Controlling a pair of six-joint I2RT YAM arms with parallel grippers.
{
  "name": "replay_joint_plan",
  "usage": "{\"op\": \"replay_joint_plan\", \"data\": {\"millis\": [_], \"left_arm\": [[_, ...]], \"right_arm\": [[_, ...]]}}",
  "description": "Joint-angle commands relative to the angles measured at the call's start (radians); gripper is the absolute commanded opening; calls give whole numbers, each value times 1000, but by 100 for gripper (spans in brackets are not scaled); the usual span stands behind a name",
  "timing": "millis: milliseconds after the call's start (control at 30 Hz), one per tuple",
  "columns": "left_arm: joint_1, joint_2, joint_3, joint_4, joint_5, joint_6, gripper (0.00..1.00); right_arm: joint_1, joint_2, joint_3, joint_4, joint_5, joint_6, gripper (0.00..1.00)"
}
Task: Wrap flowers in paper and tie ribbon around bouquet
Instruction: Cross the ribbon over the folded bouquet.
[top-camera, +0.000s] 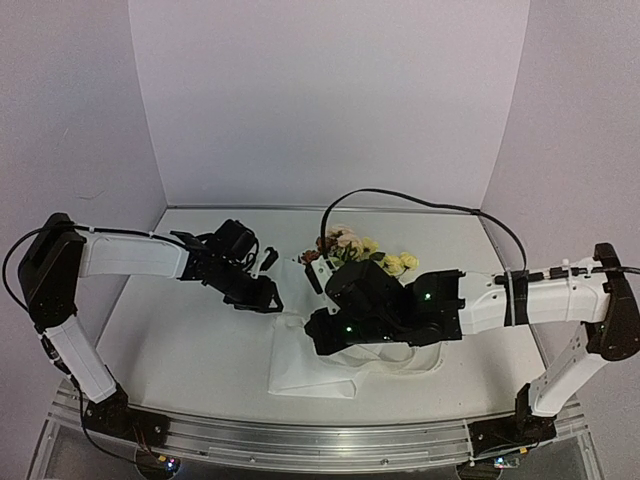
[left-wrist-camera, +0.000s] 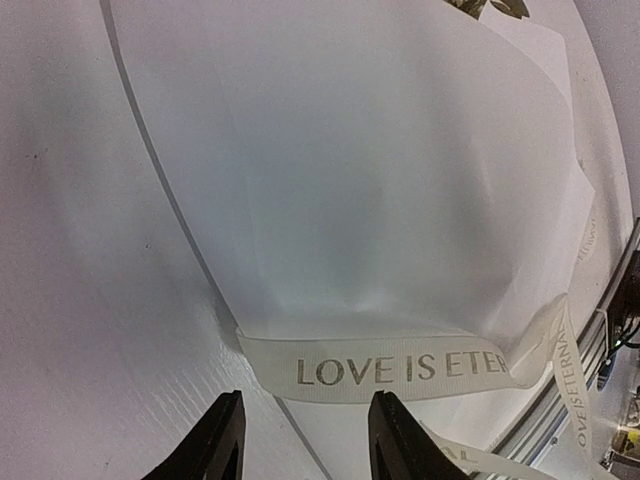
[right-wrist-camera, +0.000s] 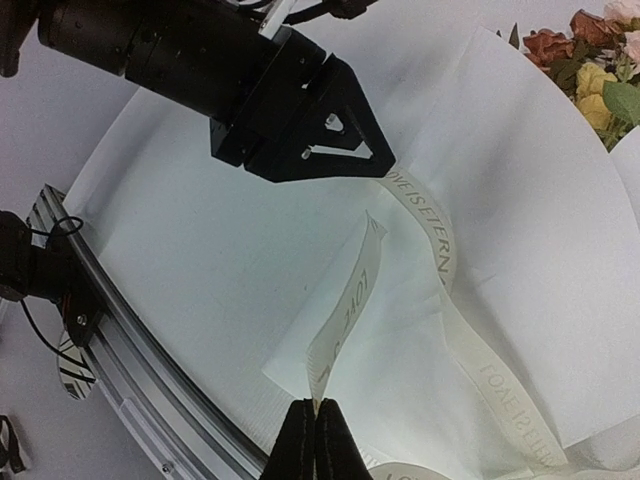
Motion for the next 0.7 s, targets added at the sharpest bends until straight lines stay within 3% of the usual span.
{"op": "replay_joint_plan", "data": {"millis": [0, 267, 667], "left_arm": [[2, 1, 46, -33, -15, 2, 45], [19, -7, 57, -69, -15, -63, 46], [91, -145, -98, 21, 222, -271, 42]], "right_arm": [[35, 30, 80, -70, 86, -49, 0], [102, 103, 162, -244, 240, -110, 0], [188, 241, 290, -359, 380, -198, 0]]}}
